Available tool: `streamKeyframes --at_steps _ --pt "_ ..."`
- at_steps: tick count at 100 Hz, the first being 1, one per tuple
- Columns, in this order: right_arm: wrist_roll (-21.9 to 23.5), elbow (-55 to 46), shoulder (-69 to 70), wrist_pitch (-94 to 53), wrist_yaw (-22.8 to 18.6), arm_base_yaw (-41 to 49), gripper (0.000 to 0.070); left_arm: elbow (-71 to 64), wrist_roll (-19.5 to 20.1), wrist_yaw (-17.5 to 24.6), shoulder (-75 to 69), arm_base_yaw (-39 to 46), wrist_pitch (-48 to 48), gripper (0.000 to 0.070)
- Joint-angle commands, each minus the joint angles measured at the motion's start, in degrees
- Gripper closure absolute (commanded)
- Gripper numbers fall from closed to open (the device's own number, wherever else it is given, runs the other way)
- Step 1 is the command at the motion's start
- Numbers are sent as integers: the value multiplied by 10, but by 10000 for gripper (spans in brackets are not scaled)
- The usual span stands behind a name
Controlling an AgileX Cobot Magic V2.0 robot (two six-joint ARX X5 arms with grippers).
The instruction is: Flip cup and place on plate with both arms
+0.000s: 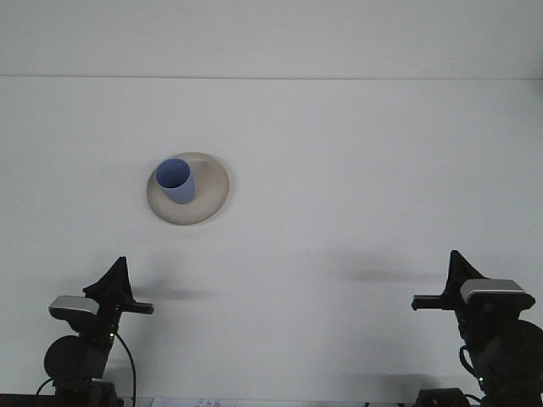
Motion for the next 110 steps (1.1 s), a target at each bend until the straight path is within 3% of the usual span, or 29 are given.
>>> streamKeyframes --at_steps 1,20,63,83,110 --pt "8 -2 0 6 2 1 700 -11 0 0 -1 0 5 688" --pt "8 -48 -19 37 1 1 700 -11 0 0 -1 0 5 688" --pt "9 -338 -203 349 0 1 700 -11 0 0 -1 0 5 688" --pt "9 -392 -203 395 0 1 700 -11 0 0 0 0 4 688" --pt "9 -392 -203 400 0 1 700 -11 0 1 0 0 5 688"
